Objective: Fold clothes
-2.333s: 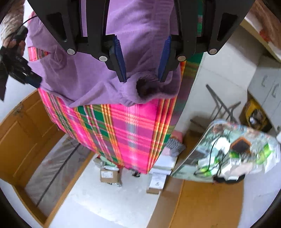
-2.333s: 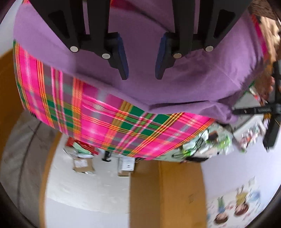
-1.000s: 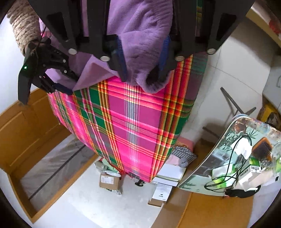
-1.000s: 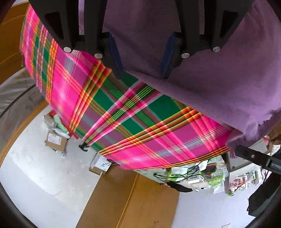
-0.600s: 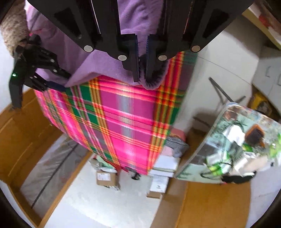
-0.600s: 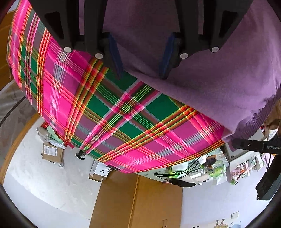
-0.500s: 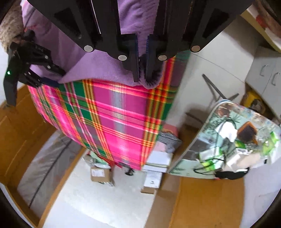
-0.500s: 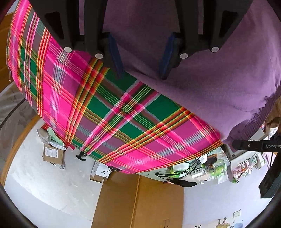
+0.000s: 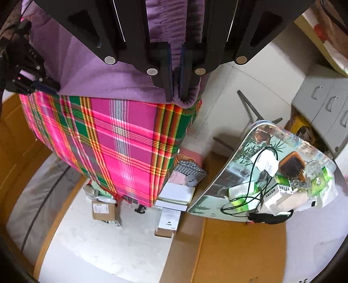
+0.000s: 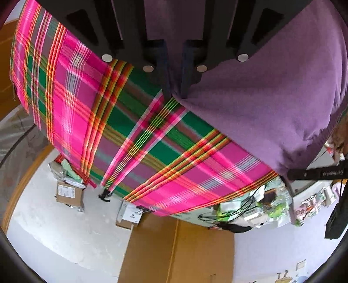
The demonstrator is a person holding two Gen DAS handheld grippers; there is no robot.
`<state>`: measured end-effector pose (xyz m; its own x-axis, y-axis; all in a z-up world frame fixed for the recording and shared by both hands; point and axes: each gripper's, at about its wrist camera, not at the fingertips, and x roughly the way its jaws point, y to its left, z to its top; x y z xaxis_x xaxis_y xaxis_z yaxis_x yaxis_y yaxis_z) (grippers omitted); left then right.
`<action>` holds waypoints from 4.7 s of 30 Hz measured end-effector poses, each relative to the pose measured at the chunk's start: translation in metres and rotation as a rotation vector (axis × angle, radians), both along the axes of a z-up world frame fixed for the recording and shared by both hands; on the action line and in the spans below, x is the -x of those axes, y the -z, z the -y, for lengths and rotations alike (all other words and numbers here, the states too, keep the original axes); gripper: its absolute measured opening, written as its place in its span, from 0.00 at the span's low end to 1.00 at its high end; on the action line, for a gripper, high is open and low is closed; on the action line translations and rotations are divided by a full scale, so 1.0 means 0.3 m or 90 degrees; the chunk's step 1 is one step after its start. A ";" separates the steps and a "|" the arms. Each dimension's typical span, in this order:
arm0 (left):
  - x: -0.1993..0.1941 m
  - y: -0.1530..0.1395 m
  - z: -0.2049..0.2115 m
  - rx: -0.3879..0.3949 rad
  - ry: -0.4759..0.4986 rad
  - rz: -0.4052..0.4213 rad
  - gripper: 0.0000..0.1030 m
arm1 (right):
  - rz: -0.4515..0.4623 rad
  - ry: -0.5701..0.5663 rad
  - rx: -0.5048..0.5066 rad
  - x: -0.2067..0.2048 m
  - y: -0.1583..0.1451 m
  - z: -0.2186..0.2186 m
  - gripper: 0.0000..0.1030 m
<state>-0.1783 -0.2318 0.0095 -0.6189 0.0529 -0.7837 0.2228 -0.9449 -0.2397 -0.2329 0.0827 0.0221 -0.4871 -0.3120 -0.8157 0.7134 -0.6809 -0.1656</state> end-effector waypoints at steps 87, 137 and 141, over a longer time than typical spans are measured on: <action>-0.878 0.068 0.016 -0.258 -0.027 0.056 0.37 | 0.010 -0.134 0.058 -1.201 0.020 -0.226 0.42; -1.003 -0.033 0.110 -0.189 -0.135 -0.052 0.14 | 0.015 0.240 0.250 -1.114 -0.002 -0.678 0.28; -0.964 -0.074 0.025 -0.159 -0.083 -0.066 0.16 | 0.020 0.158 0.235 -1.142 0.009 -0.554 0.28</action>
